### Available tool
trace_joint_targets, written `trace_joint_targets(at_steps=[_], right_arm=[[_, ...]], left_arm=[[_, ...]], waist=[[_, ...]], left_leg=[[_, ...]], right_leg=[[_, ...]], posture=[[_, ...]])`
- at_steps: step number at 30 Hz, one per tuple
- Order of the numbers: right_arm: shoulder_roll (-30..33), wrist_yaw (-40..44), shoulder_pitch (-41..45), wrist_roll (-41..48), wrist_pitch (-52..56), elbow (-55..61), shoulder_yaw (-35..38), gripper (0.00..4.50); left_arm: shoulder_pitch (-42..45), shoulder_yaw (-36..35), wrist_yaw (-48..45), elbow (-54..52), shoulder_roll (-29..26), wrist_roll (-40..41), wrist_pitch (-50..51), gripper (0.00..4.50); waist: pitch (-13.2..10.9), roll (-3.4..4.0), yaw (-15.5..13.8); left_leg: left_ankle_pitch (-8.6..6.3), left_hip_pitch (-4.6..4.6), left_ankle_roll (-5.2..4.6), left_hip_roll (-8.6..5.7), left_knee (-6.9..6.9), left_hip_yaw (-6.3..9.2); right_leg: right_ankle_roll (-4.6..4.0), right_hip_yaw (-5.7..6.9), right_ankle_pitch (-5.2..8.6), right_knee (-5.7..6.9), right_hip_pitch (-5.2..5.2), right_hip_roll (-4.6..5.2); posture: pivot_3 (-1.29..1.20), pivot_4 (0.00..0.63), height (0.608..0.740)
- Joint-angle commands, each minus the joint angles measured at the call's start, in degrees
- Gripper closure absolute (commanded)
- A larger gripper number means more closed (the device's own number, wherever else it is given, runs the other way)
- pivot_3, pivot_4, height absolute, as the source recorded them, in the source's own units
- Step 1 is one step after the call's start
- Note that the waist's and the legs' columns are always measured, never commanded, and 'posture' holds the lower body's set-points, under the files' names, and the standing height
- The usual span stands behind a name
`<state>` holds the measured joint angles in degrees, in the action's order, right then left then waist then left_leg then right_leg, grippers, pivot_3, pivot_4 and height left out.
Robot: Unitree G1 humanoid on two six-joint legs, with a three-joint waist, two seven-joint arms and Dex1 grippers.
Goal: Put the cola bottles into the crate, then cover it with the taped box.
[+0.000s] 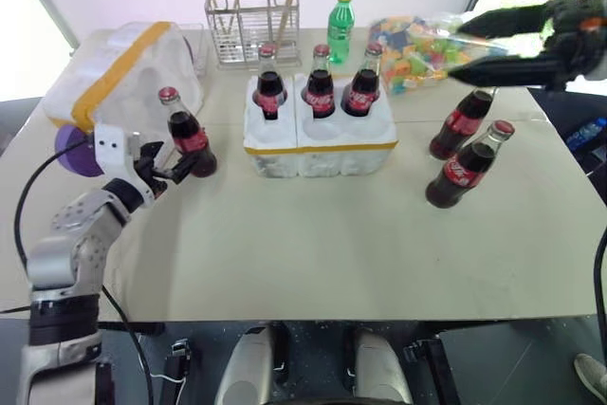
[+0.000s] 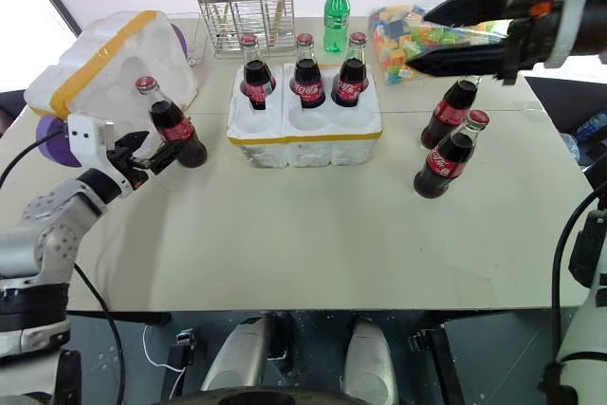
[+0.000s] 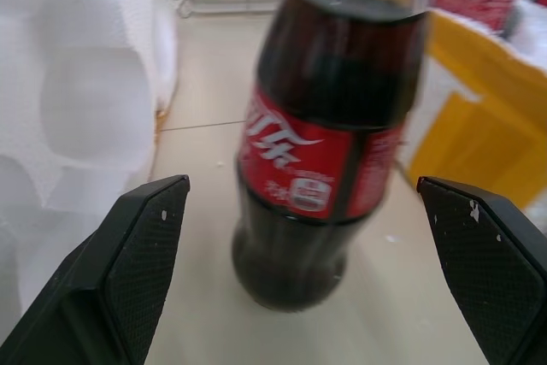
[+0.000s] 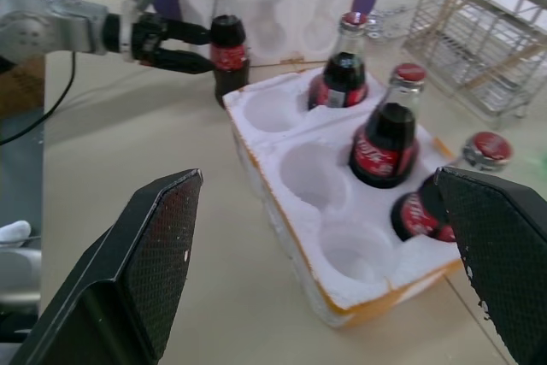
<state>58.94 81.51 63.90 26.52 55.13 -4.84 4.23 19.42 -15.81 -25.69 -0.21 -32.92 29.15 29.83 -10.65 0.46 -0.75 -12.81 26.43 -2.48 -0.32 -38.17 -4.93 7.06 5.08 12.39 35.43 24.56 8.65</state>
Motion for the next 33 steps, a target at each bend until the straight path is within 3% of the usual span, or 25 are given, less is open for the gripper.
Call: trace_joint_targets(at_steps=[1,10,14,18,22,25,30,33], right_arm=[[-0.6,-1.6,-0.6,4.4,1.0,4.5,2.9,0.0],[-3.3,-6.2,-4.1,9.4,1.2,7.3,3.5,0.0],[-3.5,-8.0,-4.6,10.1,0.6,6.8,3.6,0.0],[-2.6,-8.8,-6.7,10.2,-0.5,7.3,4.0,0.0],[-1.9,-9.3,-7.2,10.7,-0.4,7.7,4.0,0.0],[-1.8,-9.5,-7.8,10.4,-1.5,7.8,3.3,0.0],[-3.3,-11.7,-8.7,10.6,-2.2,8.0,3.3,0.0],[-4.1,-13.3,-9.3,10.8,-2.2,8.9,3.4,0.0]], left_arm=[[4.0,2.1,-1.1,3.4,0.9,-3.0,-3.7,0.04],[10.5,4.9,-2.3,12.6,3.7,-7.7,-7.8,0.04],[10.5,4.4,-2.9,11.9,3.2,-7.6,-7.3,1.7],[10.4,2.4,-7.4,4.1,0.2,-1.1,0.9,1.65],[12.1,0.2,-16.0,-6.0,-6.3,9.8,11.6,1.65],[21.3,0.6,-19.9,-6.1,-10.1,15.4,18.1,1.65],[36.3,8.0,-20.8,4.5,-5.5,10.2,16.1,1.65],[39.4,13.5,-23.0,10.7,-1.6,4.4,10.7,1.65]], waist=[[0.0,-0.01,0.0],[0.0,-0.06,0.1],[0.0,-0.08,0.0],[0.0,-0.21,0.1],[-0.1,-0.37,0.1],[-0.2,-0.47,-0.2],[-0.1,-0.5,0.0],[-0.1,-0.49,0.0]], left_leg=[[0.0,0.0,0.0,0.0,0.0,0.01],[0.12,0.0,-0.13,0.01,-0.04,0.0],[0.13,-0.01,-0.13,0.01,-0.05,0.0],[0.12,0.01,-0.14,0.01,-0.05,0.01],[0.14,0.12,-0.12,0.03,-0.05,0.02],[0.14,0.13,-0.11,0.02,-0.08,0.08],[0.16,0.05,-0.15,-0.06,-0.14,0.13],[0.17,-0.06,-0.16,-0.08,-0.1,0.06]], right_leg=[[0.0,0.0,0.0,0.01,0.0,0.0],[0.01,0.0,-0.04,0.02,-0.02,-0.02],[0.02,0.0,-0.04,0.02,-0.03,-0.02],[0.02,0.0,-0.04,0.01,-0.03,-0.02],[0.02,0.01,-0.04,0.01,0.07,-0.03],[0.02,0.04,-0.04,0.01,0.03,-0.04],[0.11,0.09,-0.09,-0.08,-0.16,-0.06],[0.14,0.09,-0.09,-0.06,-0.27,-0.07]], posture=[[0.0,0.15,0.736],[0.0,0.15,0.736],[0.0,0.15,0.736],[0.0,0.15,0.736],[0.0,0.15,0.736],[0.0,0.15,0.736],[0.0,0.15,0.736],[0.0,0.15,0.736]])
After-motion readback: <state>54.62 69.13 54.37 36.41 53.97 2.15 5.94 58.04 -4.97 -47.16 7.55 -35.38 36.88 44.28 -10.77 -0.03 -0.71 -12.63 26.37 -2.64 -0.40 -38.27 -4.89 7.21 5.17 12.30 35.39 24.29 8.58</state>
